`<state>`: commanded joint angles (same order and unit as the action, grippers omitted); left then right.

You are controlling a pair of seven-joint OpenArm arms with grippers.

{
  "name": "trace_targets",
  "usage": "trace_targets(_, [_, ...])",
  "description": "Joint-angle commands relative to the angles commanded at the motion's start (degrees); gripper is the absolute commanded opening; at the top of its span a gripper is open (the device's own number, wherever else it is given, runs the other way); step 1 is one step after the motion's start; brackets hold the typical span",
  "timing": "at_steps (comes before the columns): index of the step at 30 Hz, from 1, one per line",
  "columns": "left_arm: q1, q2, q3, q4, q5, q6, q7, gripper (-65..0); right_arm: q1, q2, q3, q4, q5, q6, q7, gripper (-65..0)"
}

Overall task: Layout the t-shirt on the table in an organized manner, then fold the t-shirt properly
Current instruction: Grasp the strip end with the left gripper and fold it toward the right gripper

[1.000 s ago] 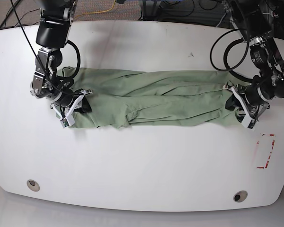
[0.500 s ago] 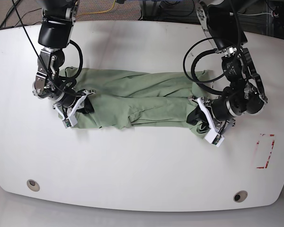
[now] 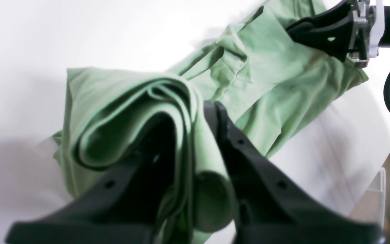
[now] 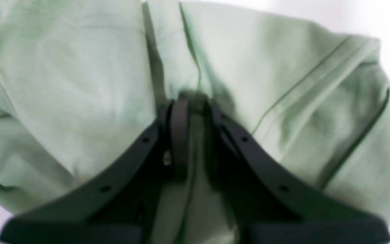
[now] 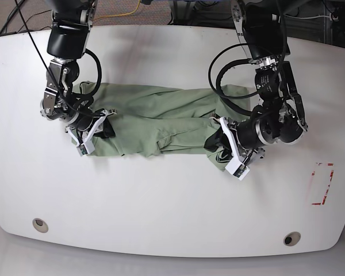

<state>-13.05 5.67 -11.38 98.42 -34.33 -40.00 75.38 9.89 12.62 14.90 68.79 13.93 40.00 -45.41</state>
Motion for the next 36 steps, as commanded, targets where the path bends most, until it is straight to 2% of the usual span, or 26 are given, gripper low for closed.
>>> trace_targets(3, [0.18,0.00,0.00,0.00,-0.18,0.00,0.09,-51.7,0.00,0.00,0.00,-0.09,0.00,0.00,0.00,-56.3])
trace_targets(9, [0.18,-0.18,1.67,0.00,0.00,0.00,0.35,-50.6,-0.09,0.00,0.00,-0.09,0.09,0.00,0.00,-56.3])
trace_targets(14, [-0.09,0.00,4.92,0.09,-0.26,0.00,4.48,-37.2,-0.18,0.00,0.00,-0.09,0.09,0.00,0.00,-56.3])
trace_targets(16, [-0.09,0.09,6.24,0.44,-0.35,0.00,4.62,-33.9,-0.18,-0.09,0.00,-0.09,0.09,0.00,0.00,-56.3])
trace_targets(21, [-0.44,-0.26,6.68,0.62,-0.44,0.00,4.62,-33.3,-0.26,-0.09,0.00,-0.09,0.18,0.00,0.00,-56.3])
trace_targets(26, [-1.76,-3.52,-0.26,-0.26,0.09,0.00,4.57,-33.3,-0.35,-0.09,0.00,-0.09,0.35,0.00,0.00,-56.3])
trace_targets(29, [-0.97,-5.80,-3.16,-2.20,0.00,0.00,2.90,-33.1,-0.35,-0.09,0.00,-0.09,0.35,0.00,0.00,-56.3])
trace_targets(33, [-0.70,-8.35,-4.13,-7.12,-0.35,0.00,2.64,-33.1,-0.35,-0.09,0.00,-0.09,0.35,0.00,0.00,-56.3])
trace_targets(36, [-0.62,-8.70,-4.13,-9.23,-0.35,0.00,2.64,-33.1,-0.35,-0.09,0.00,-0.09,0.35,0.00,0.00,-56.3])
